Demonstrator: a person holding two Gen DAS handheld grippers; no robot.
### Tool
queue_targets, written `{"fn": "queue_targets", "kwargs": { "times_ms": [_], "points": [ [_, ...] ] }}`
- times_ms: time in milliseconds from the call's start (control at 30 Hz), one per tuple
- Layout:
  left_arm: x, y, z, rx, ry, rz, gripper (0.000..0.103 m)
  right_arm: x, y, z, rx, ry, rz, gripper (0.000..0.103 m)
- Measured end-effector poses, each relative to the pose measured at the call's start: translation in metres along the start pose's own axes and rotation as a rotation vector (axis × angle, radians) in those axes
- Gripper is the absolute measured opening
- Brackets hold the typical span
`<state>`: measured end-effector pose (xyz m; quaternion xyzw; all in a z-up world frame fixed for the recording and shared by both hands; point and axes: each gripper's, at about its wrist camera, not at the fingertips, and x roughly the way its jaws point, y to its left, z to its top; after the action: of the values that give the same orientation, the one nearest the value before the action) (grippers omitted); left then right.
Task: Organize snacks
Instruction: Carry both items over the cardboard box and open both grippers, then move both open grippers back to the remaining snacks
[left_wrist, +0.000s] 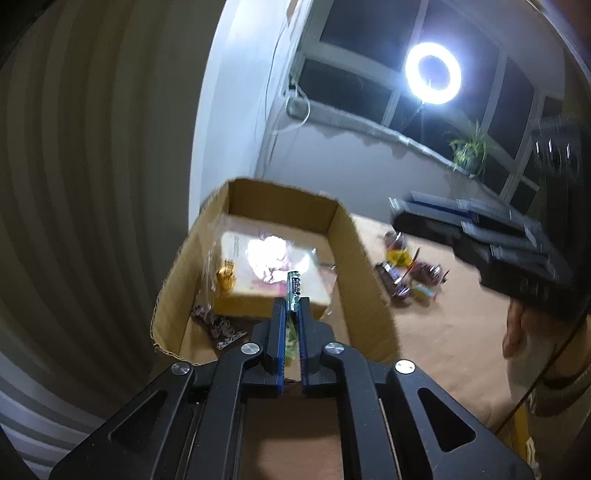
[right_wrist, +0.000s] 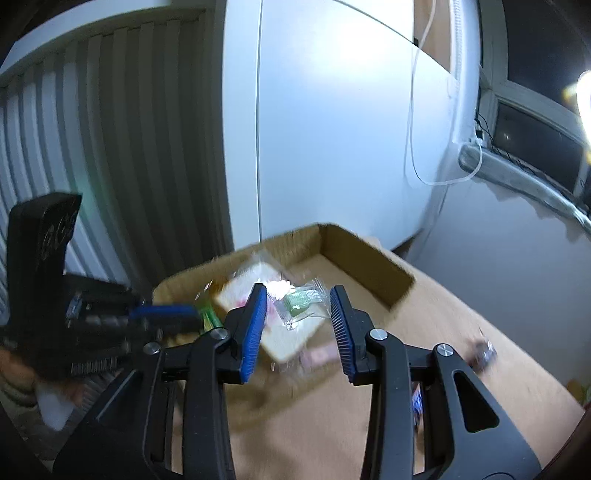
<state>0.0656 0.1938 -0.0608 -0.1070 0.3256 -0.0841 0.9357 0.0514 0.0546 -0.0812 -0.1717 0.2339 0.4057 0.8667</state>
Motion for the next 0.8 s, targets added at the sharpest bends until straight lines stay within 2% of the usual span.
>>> {"fn": "queue_targets", "kwargs": {
  "times_ms": [33,67,100,133,167,333,467,800],
  "points": [
    [0.003,0.001,-0.001,0.005,0.011,0.024,0.018,0.003,-0.001,0.000,0.000,-0.005,-0.013,0.064],
    [0.004,0.001,-0.001,0.007,0.013,0.040,0.027,0.002,-0.003,-0.002,0.007,-0.022,-0.023,0.068],
    [0.002,0.001,0.000,0.006,0.009,0.056,0.055,0.001,-0.005,-0.004,0.023,-0.039,-0.023,0.070],
    [-0.001,0.002,0.000,0.004,-0.007,0.072,0.075,0.000,-0.008,-0.006,0.036,-0.043,-0.022,0.071],
    [-0.006,0.003,0.001,0.004,-0.033,0.084,0.079,-0.001,-0.011,-0.009,0.046,-0.045,-0.031,0.071],
    [-0.019,0.003,0.006,0.012,-0.074,0.106,0.080,-0.015,-0.027,-0.025,0.091,-0.033,-0.084,0.072],
    [-0.026,-0.001,0.004,0.020,-0.081,0.112,0.080,-0.034,-0.037,-0.036,0.128,-0.056,-0.128,0.082],
    [-0.041,-0.026,0.004,0.044,-0.096,0.098,0.080,-0.077,-0.047,-0.072,0.179,-0.038,-0.173,0.083]
  ]
}}
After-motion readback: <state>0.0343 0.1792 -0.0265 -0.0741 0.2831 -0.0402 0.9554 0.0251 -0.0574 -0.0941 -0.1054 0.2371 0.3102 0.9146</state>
